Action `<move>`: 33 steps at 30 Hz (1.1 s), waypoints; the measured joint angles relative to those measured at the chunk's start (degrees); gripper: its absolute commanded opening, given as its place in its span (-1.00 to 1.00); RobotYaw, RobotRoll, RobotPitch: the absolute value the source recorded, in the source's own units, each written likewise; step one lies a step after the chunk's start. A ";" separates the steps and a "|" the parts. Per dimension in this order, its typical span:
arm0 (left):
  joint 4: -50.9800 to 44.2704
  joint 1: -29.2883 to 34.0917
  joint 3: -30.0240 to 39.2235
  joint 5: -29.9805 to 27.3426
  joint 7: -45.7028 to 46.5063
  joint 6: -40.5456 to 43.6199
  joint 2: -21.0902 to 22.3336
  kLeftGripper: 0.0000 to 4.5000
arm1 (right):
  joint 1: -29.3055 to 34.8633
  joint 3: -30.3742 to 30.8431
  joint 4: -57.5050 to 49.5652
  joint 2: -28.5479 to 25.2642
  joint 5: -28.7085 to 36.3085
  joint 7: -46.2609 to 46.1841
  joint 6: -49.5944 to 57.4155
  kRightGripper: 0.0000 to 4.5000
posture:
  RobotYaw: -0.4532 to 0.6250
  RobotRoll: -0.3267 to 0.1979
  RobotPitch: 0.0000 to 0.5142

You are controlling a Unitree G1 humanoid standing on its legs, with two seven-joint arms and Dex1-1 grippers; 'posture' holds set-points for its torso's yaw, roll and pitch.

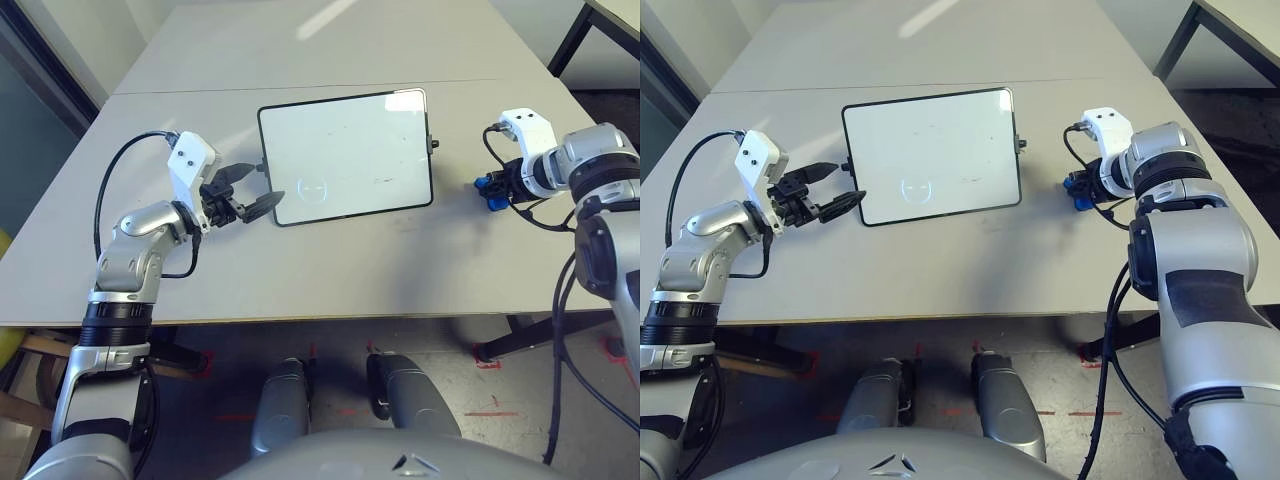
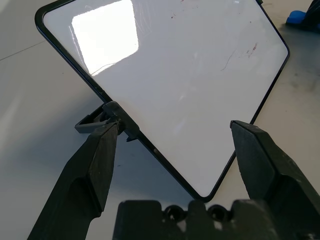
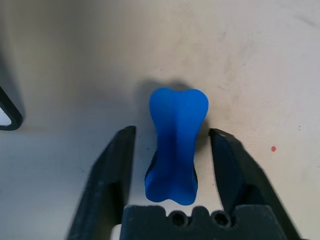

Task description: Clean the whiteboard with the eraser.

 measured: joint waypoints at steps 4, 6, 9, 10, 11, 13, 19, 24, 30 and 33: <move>-1.38 0.98 1.60 -0.72 0.06 0.89 0.94 1.00 | 0.00 -1.60 -0.72 -1.65 1.75 1.45 -1.95 1.00 | -0.13 0.25 -0.53; -3.04 2.10 3.39 -1.82 0.37 1.97 1.51 1.00 | 0.12 -3.26 -1.23 -3.05 3.21 1.80 -3.69 1.00 | -0.12 0.25 -0.53; -5.56 2.99 7.26 -4.33 2.07 4.05 1.77 1.00 | 2.05 -6.77 -4.91 -4.82 6.42 2.30 -10.93 1.00 | -0.11 0.25 -0.52; -6.48 3.32 8.63 -4.94 2.81 4.58 1.79 1.00 | 3.24 -8.16 -6.46 -5.28 7.66 2.59 -13.90 1.00 | -0.11 0.25 -0.51; -7.00 3.66 10.29 -5.61 3.77 4.95 1.87 1.00 | 4.90 -9.84 -8.40 -5.67 9.14 2.78 -17.57 1.00 | -0.11 0.25 -0.50; -7.00 3.98 13.23 -6.16 6.13 5.52 2.06 1.00 | 8.03 -12.66 -11.23 -5.95 11.51 2.25 -24.02 1.00 | -0.12 0.25 -0.49; -4.29 3.61 19.40 -6.10 13.12 5.54 2.83 1.00 | 15.19 -21.58 -15.27 -5.39 18.89 -3.12 -37.06 1.00 | -0.12 0.25 -0.44; 1.96 1.52 20.53 -4.31 19.11 3.94 2.76 1.00 | 20.96 -23.44 -17.04 -4.40 21.00 -5.93 -43.78 1.00 | -0.13 0.25 -0.42; 9.78 0.17 22.97 -3.26 24.10 -1.60 2.41 1.00 | 26.96 -24.58 -18.33 -2.66 22.93 -7.52 -50.15 1.00 | -0.15 0.25 -0.42; 11.88 -0.33 23.57 -3.11 25.17 -3.65 2.40 1.00 | 27.47 -25.77 -18.53 -2.52 23.99 -9.01 -52.66 1.00 | -0.15 0.25 -0.43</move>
